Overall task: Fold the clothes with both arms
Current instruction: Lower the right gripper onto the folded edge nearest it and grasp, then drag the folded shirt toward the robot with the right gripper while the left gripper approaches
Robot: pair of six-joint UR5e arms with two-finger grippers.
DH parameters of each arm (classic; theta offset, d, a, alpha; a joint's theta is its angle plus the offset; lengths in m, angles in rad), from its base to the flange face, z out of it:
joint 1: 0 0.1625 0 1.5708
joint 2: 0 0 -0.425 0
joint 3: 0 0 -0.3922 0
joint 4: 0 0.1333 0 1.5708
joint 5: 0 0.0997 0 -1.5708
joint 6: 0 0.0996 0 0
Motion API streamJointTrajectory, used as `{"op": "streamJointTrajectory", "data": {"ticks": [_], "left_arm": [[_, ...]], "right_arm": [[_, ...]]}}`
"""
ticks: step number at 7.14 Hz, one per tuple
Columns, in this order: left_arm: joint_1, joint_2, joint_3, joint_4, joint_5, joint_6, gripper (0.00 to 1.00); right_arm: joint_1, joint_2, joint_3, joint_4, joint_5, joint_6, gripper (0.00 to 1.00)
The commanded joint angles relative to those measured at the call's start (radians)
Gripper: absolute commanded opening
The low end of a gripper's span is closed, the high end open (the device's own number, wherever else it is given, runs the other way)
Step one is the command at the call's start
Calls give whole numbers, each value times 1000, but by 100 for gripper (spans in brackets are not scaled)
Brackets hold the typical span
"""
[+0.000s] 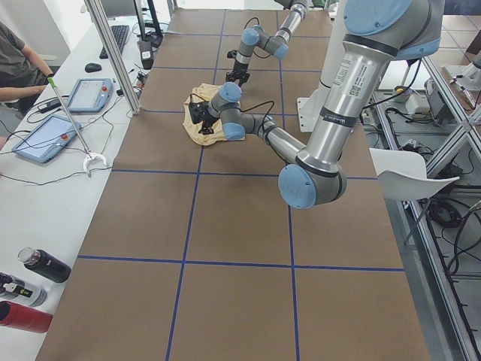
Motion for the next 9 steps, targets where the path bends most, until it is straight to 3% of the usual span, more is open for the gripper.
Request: {"op": "streamJointTrajectory", "data": {"ticks": [1,3,4,5,6,9], "left_arm": [[2,4,1,0,1,0,54],[2,-1,-1,0,-2,0,54],[2,2,-21,0,-7,0,54],[0,2,-45,2,-13,-2,54],[2,1,-62,9,-18,-6,54],[40,25,-136,58,-67,-26,55]], "right_arm": [[11,4,-1,-4,4,-10,0],[17,-11,81,-54,13,-8,0],[-12,-23,203,-182,13,4,0],[-97,-34,338,-347,12,12,0],[-184,-30,402,-434,9,51,0],[-387,-25,516,-594,13,105,0]]}}
